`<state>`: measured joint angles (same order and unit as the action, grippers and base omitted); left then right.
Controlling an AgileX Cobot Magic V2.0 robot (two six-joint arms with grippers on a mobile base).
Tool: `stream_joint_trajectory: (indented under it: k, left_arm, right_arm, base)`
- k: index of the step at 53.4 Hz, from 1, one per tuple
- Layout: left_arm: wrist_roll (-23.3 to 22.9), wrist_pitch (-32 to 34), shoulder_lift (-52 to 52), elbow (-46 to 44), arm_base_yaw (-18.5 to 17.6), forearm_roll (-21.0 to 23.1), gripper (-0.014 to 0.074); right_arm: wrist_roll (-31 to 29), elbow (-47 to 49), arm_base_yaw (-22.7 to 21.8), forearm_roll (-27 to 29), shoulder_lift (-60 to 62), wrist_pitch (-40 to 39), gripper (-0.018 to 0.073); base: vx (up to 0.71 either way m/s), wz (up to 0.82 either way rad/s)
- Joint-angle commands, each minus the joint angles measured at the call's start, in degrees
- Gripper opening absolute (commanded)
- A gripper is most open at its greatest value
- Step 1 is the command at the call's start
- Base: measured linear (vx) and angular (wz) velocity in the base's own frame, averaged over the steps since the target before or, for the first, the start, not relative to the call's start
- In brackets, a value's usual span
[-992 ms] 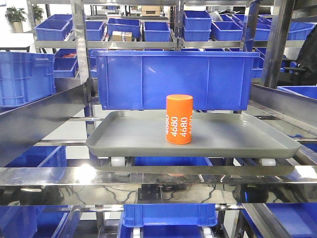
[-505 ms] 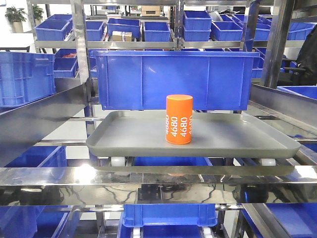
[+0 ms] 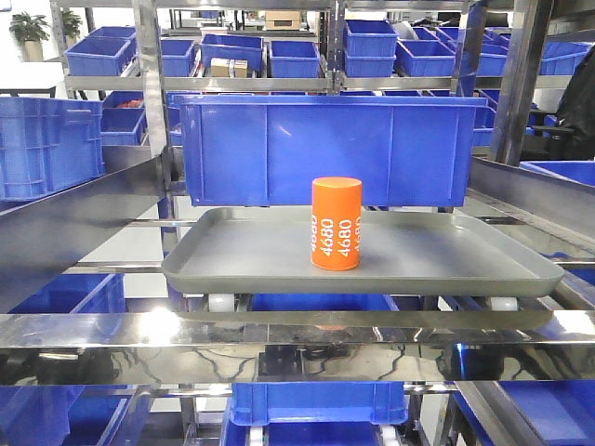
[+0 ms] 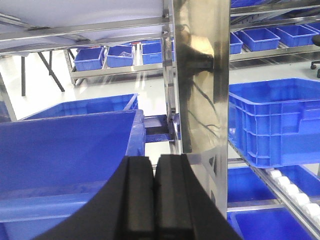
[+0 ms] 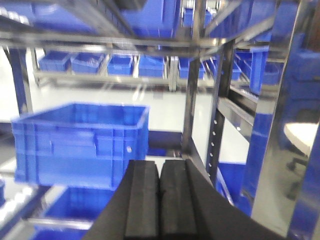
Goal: Grab orange capacitor from left shelf to right conveyor
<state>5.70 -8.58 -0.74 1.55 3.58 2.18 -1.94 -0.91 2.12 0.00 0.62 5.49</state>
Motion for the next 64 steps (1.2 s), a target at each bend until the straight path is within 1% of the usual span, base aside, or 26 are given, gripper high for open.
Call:
stream_joint_trajectory:
  k: [1, 11, 17, 24, 29, 34, 39, 54, 56, 60, 64]
  left_arm:
    - [-0.09, 4.71, -0.71, 1.86, 0.14, 0.20, -0.0006]
    - [-0.09, 4.71, -0.71, 1.86, 0.14, 0.20, -0.0006]
    - [-0.09, 4.71, -0.71, 1.86, 0.14, 0.20, -0.0006]
    - [-0.09, 4.71, -0.71, 1.86, 0.14, 0.20, -0.0006]
    - [-0.09, 4.71, -0.71, 1.86, 0.14, 0.20, -0.0006]
    - [-0.09, 4.71, -0.71, 1.86, 0.14, 0.20, -0.0006]
    - [-0.09, 4.71, -0.71, 1.86, 0.14, 0.20, -0.0006]
    - [-0.09, 4.71, -0.71, 1.86, 0.14, 0.20, -0.0006]
    - [-0.09, 4.71, -0.71, 1.86, 0.14, 0.20, -0.0006]
    - [-0.09, 4.71, -0.71, 1.86, 0.14, 0.20, -0.0006]
    - [-0.09, 4.71, -0.71, 1.86, 0.14, 0.20, -0.0006]
  right_arm:
    - [-0.40, 5.50, -0.01, 0.65, 0.39, -5.49, -0.0008]
    - [-0.64, 15.13, -0.01, 0.00, 0.06, -3.56, -0.0008]
    - [-0.64, 21.34, -0.01, -0.82, -1.85, 0.30, -0.0008]
    - [-0.64, 29.61, -0.01, -3.10, -6.45, 8.03, -0.0008]
    - [-0.64, 34.77, -0.01, -4.68, -10.94, 15.83, -0.0008]
    - [-0.64, 39.01, -0.01, -4.82, -15.35, 23.14, -0.0008]
    - [-0.58, 40.37, -0.01, -4.58, -18.52, 27.24, -0.0008]
    - [-0.60, 40.26, -0.01, -3.16, -24.16, 32.32, -0.0002]
    - [-0.64, 40.26, -0.01, -3.02, -24.52, 32.57, 0.0009]
    - [-1.24, 40.39, -0.01, -2.29, -24.77, 33.08, 0.0063]
    - [-2.47, 40.47, -0.01, -0.81, -24.77, 33.17, 0.0159]
  base:
    - [0.00, 0.00]
    - [0.00, 0.00]
    - [0.00, 0.00]
    - [0.00, 0.00]
    - [0.00, 0.00]
    - [0.00, 0.00]
    - [0.00, 0.00]
    - [0.00, 0.00]
    - [0.00, 0.00]
    - [0.00, 0.00]
    - [0.00, 0.00]
